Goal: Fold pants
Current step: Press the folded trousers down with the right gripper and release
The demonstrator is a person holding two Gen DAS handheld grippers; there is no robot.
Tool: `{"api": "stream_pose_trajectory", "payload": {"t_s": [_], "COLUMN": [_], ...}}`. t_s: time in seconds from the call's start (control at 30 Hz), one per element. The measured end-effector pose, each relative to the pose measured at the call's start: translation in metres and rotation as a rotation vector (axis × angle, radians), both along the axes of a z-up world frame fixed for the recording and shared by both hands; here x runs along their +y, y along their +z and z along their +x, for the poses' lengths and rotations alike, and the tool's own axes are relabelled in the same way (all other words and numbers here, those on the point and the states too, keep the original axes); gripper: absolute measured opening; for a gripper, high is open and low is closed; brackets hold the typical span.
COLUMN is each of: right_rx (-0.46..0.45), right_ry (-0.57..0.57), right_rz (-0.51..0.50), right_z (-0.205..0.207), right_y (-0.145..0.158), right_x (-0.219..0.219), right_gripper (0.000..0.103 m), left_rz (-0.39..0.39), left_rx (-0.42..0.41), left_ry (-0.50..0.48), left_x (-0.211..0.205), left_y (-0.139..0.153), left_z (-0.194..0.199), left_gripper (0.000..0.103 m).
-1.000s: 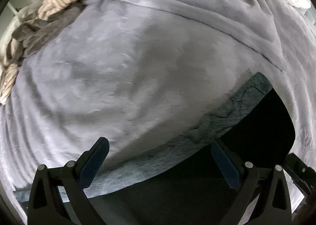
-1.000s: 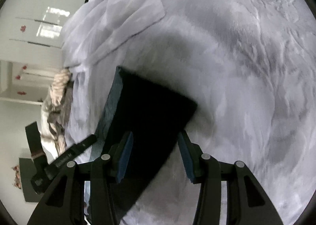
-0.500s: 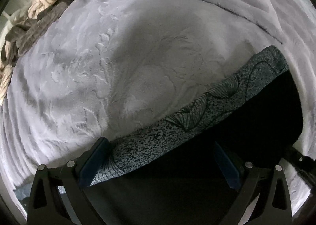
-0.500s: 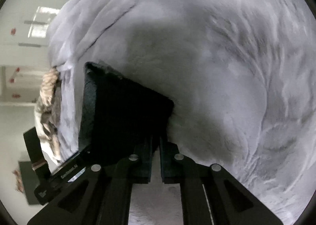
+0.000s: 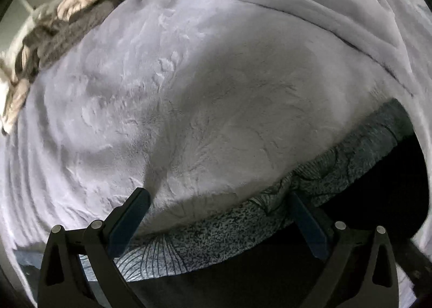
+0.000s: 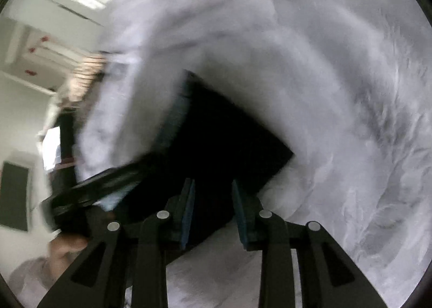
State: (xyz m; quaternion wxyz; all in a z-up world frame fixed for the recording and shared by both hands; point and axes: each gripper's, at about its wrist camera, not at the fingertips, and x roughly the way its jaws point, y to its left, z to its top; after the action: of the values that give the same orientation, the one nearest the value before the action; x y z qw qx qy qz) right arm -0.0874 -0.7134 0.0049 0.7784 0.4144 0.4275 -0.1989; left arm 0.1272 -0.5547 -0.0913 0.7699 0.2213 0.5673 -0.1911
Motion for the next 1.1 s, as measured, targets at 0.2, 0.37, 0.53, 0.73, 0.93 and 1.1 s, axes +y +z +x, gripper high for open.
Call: {"api": "stream_pose_trajectory", "payload": {"t_s": [0.2, 0.37, 0.53, 0.73, 0.93, 1.1], "right_rx": [-0.026, -0.029, -0.018, -0.032, -0.074, -0.077], "right_ry": [-0.092, -0.122, -0.079, -0.022, -0.014, -0.045], "right_rz": [0.057, 0.103, 0.181, 0.208, 0.202, 0.225], "right_z": [-0.025, -0.047, -0.068, -0.064, -0.034, -0.029], "right_y": [-0.004, 0.003, -0.009, -0.013, -0.010, -0.023], "right_x": [-0.012, -0.005, 0.026, 0.045, 0.027, 0.015], "right_gripper": [0.024, 0.049, 0.049, 0.049, 0.049, 0.049], "left_rz": [0.004, -0.027, -0.039, -0.086, -0.141, -0.124], "left_rx": [-0.004, 0.007, 0.060, 0.156, 0.163, 0.162], "left_ry": [-0.014, -0.041, -0.052, -0.028, 0.022, 0.054], "left_x": [0.010, 0.040, 0.076, 0.103, 0.101, 0.100], "left_y": [0.020, 0.047, 0.048, 0.033, 0.028, 0.010], "left_z": [0.006, -0.018, -0.042, -0.076, -0.077, -0.081], "left_gripper": [0.103, 0.103, 0.103, 0.103, 0.103, 0.103]}}
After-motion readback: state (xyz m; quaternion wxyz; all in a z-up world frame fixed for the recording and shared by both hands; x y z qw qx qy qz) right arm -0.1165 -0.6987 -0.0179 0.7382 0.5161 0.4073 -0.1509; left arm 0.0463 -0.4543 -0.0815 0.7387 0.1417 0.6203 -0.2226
